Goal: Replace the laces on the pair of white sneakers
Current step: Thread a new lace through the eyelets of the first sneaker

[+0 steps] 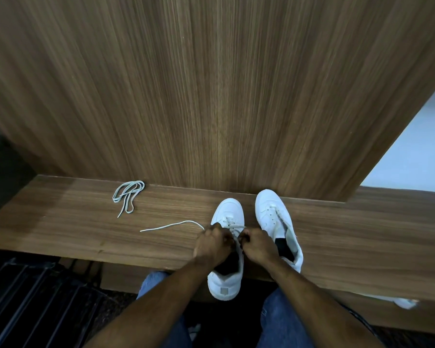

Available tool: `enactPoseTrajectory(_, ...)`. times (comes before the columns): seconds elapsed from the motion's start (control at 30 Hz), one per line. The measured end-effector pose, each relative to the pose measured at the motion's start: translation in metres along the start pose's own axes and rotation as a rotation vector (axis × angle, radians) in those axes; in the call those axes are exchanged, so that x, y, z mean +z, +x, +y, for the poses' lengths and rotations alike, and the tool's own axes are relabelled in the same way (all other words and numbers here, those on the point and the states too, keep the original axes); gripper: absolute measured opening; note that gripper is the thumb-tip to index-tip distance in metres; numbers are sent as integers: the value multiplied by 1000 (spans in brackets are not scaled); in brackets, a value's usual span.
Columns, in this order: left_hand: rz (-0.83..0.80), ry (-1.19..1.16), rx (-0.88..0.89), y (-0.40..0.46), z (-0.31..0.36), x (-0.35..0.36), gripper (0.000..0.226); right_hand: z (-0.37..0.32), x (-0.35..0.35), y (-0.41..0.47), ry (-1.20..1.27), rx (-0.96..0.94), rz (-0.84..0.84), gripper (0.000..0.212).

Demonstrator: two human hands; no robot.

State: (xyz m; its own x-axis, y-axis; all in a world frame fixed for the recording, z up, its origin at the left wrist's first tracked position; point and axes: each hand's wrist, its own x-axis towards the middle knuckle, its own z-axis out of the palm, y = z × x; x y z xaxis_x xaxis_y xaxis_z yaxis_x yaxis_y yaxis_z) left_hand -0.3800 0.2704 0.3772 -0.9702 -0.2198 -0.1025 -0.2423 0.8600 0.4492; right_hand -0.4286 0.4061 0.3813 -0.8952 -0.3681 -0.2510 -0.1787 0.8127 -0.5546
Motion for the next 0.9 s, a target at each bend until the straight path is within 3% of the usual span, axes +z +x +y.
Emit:
enactPoseTrajectory(0.07,75,-110,24,-3,-8,-1,25,-4,-11,-1,-125,-28,56,19)
enactPoseTrajectory(0.17,20,-168,-41,-4,-22,1,48,-1,-34,5,-84,11,148,20)
enactPoseTrajectory(0.23,-69,-203,-88,-5,-28,4,57,4,-51,11,80,56,185,20)
enactPoseTrajectory(0.4,-131,-357,-131,-7,-15,7,54,-1,-65,13,589,34,192,27)
enactPoseTrajectory(0.53,-150,-266,-154,-5,8,12,58,-24,-74,0,863,-25,124,27)
enactPoseTrajectory(0.73,-87,-145,-239,-2,16,16,38,-53,-132,-2,1297,-95,435,23)
enactPoseTrajectory(0.8,-55,-131,-274,-2,12,12,39,-48,-141,4,1281,-72,529,23)
enactPoseTrajectory(0.9,1,-97,-324,-3,-6,1,35,-28,-124,12,878,-11,589,18)
